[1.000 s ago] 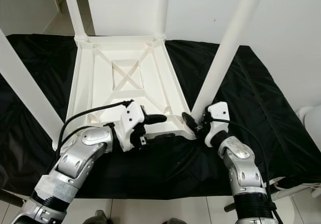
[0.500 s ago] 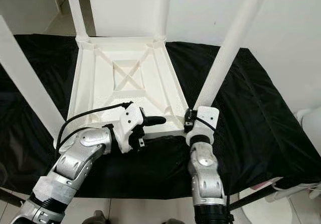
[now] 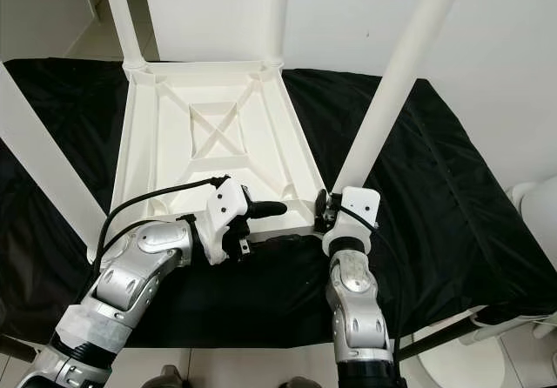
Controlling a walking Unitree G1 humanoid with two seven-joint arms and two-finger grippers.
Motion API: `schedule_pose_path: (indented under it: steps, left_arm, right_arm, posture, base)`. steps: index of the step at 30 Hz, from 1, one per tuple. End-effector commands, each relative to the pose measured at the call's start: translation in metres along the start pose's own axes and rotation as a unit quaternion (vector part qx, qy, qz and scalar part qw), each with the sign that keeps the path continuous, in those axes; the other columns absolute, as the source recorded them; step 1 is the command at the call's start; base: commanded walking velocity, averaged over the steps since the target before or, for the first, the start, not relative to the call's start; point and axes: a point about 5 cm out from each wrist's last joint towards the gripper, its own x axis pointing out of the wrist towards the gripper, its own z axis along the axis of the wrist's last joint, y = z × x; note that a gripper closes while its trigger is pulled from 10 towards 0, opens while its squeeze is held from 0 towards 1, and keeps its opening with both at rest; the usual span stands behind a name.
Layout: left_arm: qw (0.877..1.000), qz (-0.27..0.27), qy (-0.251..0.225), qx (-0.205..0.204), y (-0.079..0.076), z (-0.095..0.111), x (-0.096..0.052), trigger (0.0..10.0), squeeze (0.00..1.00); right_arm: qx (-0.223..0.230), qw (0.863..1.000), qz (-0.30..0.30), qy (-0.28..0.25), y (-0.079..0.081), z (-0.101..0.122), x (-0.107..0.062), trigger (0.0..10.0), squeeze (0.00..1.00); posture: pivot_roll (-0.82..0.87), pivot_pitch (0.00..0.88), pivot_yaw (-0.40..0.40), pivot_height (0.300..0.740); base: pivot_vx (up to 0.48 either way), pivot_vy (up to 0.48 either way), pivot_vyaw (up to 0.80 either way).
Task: Building children table
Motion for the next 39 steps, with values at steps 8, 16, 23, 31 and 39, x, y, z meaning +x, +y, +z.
schedule_pose_path:
  steps: [8, 16, 23, 31, 39]
  left_arm:
    - [1.0, 0.017, -0.005, -0.001, 0.003, 0.003, 0.002, 10.0, 0.0]
    - [1.0, 0.012, -0.005, 0.0, 0.004, 0.004, 0.003, 10.0, 0.0]
    - [1.0, 0.01, -0.004, 0.0, 0.005, 0.005, 0.004, 10.0, 0.0]
    - [1.0, 0.007, -0.013, -0.012, 0.003, 0.005, 0.003, 4.5, 0.0]
    - [1.0, 0.003, -0.009, -0.011, 0.003, 0.005, 0.003, 10.0, 0.0]
  right_arm:
    - [-0.056, 0.987, 0.148, -0.02, -0.017, 0.01, 0.0, 10.0, 0.0]
    - [-0.1, 0.967, 0.233, -0.025, -0.03, 0.019, 0.013, 10.0, 0.0]
    - [-0.133, 0.94, 0.315, 0.019, -0.042, 0.014, 0.02, 0.0, 0.0]
    - [-0.124, 0.934, 0.332, 0.037, -0.05, 0.006, 0.015, 0.0, 0.0]
    - [-0.08, 0.953, 0.291, 0.018, -0.048, 0.005, 0.013, 10.0, 0.0]
  posture:
    - [0.02, 0.01, -0.039, 0.74]
    - [0.02, 0.004, -0.025, 0.74]
    - [0.02, 0.001, -0.031, 0.74]
    - [0.02, 0.0, -0.032, 0.74]
    - [0.02, 0.0, -0.032, 0.74]
  base:
    - [0.0, 0.0, 0.0]
    - [0.0, 0.0, 0.0]
    - [0.0, 0.0, 0.0]
    - [0.0, 0.0, 0.0]
    - [0.0, 0.0, 0.0]
